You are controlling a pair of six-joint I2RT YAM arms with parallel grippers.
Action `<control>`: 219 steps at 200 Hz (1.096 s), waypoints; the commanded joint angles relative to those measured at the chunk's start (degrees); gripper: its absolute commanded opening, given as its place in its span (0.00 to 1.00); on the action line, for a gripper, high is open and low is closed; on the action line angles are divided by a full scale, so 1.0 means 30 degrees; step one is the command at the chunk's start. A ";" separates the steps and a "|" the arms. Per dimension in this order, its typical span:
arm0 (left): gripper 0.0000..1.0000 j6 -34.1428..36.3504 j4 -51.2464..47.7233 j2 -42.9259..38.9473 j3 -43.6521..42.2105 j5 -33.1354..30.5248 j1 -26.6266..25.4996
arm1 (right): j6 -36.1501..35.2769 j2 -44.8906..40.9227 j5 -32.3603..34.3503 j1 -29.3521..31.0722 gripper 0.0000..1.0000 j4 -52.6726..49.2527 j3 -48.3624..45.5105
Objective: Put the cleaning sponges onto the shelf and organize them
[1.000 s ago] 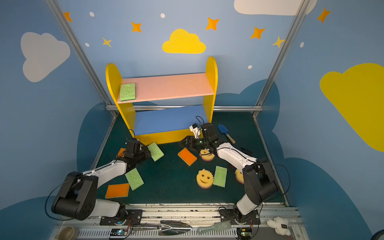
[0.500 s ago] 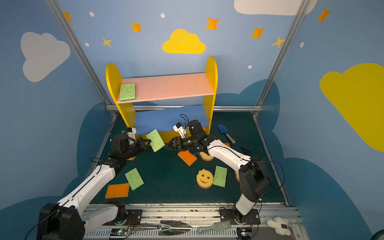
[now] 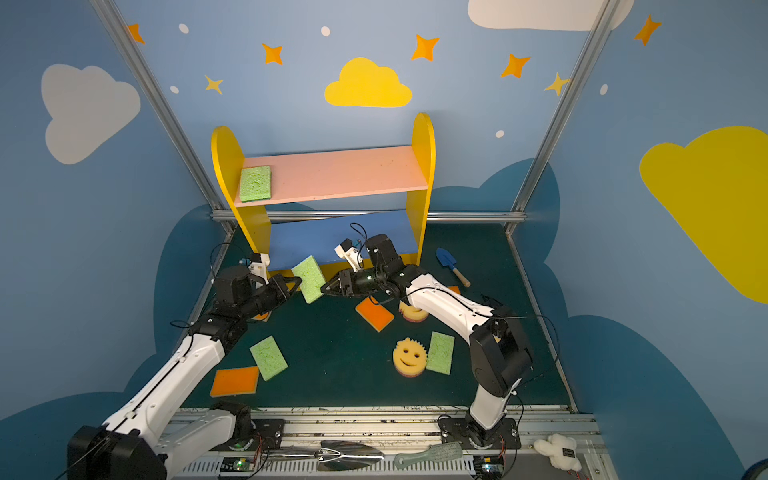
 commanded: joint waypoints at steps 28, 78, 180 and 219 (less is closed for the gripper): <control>0.03 -0.0052 -0.0344 -0.0319 0.0621 0.0290 0.0104 | -0.0274 0.0350 -0.0002 0.0131 0.31 0.0033 0.0792; 0.03 -0.0063 -0.0404 -0.0311 0.0799 0.0402 0.0101 | -0.0430 0.0352 0.0214 0.0130 0.02 -0.0051 0.1036; 0.99 0.0996 -0.3740 -0.4264 -0.0888 -0.2801 0.0104 | -0.1907 -0.1157 0.1409 0.0109 0.00 -0.1884 0.2200; 1.00 0.0761 -0.4252 -0.6145 -0.2727 -0.4169 0.0103 | -0.2672 -0.2089 0.2797 0.0105 0.00 -0.2096 0.2582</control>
